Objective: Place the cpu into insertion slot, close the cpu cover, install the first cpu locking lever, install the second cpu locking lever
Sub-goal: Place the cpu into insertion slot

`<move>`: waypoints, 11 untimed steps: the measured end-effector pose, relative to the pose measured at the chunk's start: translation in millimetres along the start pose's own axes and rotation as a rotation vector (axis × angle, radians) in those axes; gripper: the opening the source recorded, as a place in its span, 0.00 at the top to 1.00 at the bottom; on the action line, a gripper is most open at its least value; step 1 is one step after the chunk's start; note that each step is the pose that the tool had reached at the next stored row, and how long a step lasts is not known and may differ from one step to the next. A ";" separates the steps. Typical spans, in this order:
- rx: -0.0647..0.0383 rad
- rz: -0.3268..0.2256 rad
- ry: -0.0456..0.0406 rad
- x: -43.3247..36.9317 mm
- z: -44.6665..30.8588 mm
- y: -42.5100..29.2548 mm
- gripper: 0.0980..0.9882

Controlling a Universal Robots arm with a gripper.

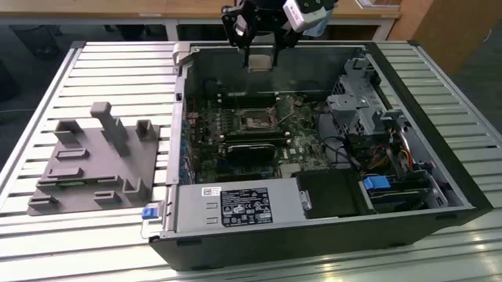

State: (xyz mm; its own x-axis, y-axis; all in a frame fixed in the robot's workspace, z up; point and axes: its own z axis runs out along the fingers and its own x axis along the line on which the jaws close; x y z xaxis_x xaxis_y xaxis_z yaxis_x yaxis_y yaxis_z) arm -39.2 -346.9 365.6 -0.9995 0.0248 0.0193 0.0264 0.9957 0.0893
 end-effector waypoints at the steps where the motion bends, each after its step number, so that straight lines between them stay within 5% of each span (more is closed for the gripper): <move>1: 0.000 0.000 0.0000 0.0 0.0 0.0 0.50; 11: 0.000 0.001 -0.0001 -0.1 0.0 0.1 0.50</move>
State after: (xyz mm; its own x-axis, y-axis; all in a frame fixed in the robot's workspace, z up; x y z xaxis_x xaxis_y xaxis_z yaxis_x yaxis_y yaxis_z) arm -39.1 -346.8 365.6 -0.9995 0.0254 0.0193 0.0270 0.9957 0.0891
